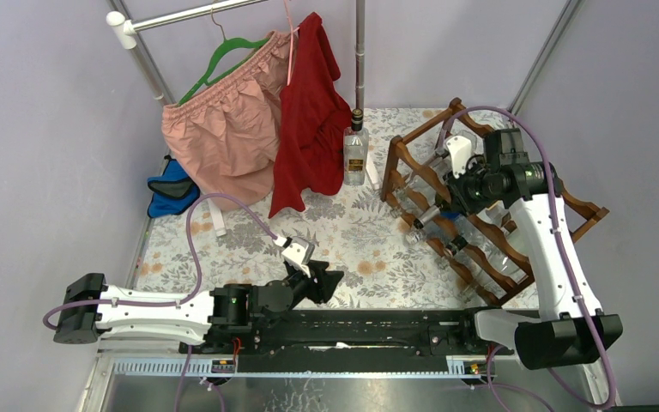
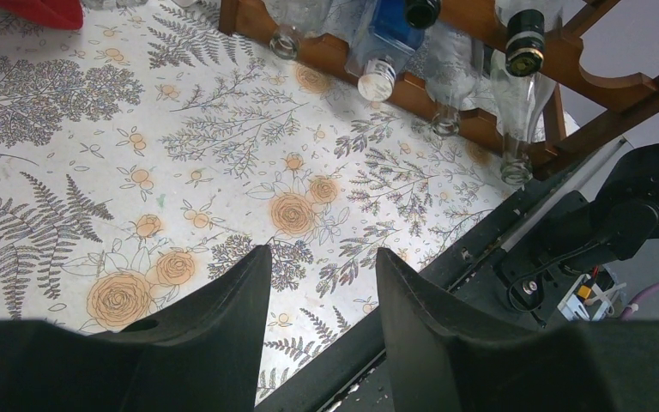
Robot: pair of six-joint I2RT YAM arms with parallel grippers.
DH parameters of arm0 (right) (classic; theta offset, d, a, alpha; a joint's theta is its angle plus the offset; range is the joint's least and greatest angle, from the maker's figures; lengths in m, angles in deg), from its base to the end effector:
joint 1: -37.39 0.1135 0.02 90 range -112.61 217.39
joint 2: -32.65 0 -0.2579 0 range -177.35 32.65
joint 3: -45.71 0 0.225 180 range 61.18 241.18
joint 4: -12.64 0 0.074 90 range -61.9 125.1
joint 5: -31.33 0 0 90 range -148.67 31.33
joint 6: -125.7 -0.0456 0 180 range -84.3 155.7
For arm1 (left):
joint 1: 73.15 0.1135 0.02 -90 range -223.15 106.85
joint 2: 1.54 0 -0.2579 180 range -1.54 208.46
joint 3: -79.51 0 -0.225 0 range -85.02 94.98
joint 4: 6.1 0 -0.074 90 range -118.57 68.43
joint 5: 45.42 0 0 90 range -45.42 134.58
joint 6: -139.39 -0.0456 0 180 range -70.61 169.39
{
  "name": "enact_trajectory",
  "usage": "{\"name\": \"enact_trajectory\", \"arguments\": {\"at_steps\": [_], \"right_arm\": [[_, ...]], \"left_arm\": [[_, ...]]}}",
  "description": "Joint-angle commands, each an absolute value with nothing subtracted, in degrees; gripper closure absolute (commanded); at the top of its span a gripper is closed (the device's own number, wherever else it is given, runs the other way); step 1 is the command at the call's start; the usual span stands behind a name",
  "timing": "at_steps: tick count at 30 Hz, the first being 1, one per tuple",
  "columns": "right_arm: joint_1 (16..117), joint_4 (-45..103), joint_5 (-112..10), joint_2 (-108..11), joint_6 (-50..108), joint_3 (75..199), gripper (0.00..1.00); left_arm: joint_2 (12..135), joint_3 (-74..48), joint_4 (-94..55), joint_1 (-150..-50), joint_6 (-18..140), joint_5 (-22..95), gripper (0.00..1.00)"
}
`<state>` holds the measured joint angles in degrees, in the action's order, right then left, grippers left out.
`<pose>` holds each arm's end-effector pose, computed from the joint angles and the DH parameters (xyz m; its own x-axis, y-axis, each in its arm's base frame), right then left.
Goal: Put the wine bottle on the wine rack
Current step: Move the wine rack to the center of the board.
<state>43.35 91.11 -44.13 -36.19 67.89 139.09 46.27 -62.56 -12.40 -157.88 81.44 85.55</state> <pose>0.1989 0.0323 0.3520 -0.5485 -0.5757 -0.6064 -0.6378 0.7571 -0.1419 0.0456 -0.1691 0.2358 -0.3900 -0.1344 -0.9110 0.5747 0.7375 -0.3548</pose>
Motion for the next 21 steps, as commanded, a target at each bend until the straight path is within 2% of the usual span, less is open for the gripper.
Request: {"name": "enact_trajectory", "arguments": {"at_steps": [1, 21], "right_arm": [[39.9, 78.4, -50.5, -37.5, 69.0, 143.0, 0.97], [39.4, 75.3, -44.3, -44.5, 71.0, 146.5, 0.97]], "left_arm": [[45.4, -62.8, -11.6, -158.1, 82.0, 87.8, 0.45], [45.4, -62.6, -12.2, -158.0, 82.3, 88.4, 0.45]]}}
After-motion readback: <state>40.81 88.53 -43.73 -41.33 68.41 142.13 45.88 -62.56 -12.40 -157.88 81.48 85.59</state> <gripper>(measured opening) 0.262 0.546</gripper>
